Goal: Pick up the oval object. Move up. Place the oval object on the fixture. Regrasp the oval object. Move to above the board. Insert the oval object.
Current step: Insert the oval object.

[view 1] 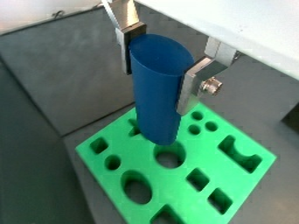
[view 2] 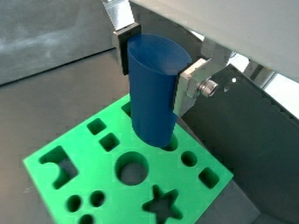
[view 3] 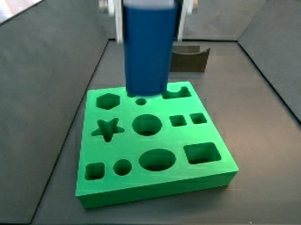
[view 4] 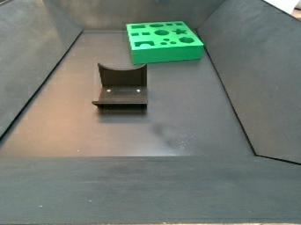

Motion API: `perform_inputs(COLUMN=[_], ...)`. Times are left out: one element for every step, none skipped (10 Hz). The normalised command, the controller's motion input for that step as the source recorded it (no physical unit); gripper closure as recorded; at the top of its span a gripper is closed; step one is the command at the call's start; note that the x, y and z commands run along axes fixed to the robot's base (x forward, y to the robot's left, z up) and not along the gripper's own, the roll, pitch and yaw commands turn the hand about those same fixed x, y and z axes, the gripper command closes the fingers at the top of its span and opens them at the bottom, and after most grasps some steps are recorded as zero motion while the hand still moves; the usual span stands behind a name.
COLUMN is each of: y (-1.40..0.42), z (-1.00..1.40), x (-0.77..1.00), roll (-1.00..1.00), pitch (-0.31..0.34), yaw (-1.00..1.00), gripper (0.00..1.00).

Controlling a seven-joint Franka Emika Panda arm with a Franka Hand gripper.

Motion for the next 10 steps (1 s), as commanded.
perform_inputs(y=[-0.35,-0.33,-0.33,-0.24,-0.31,-0.32,-0.3,-0.02,0.03,0.0], z=[-0.41,-0.52,-0.52,-0.55,-0.52,-0.49,-0.45,-0.04,0.0,-0.3], x=[0.08,0.19,0.08,0.04,0.0,0.0,0.05,0.04,0.0,0.25], roll=[0.0,0.01,0.07,0.1,0.1,0.06,0.07,0.0,-0.01,0.01], pitch=[-0.046,-0.026,-0.059,-0.02,-0.023,-0.03,-0.059,-0.031,0.0,0.0], yaw=[0.24,0.17,0.0,-0.09,-0.23,-0.21,-0.17,-0.1,0.0,0.07], gripper=[1.0,1.0,1.0,1.0,1.0,1.0,1.0,1.0,1.0,1.0])
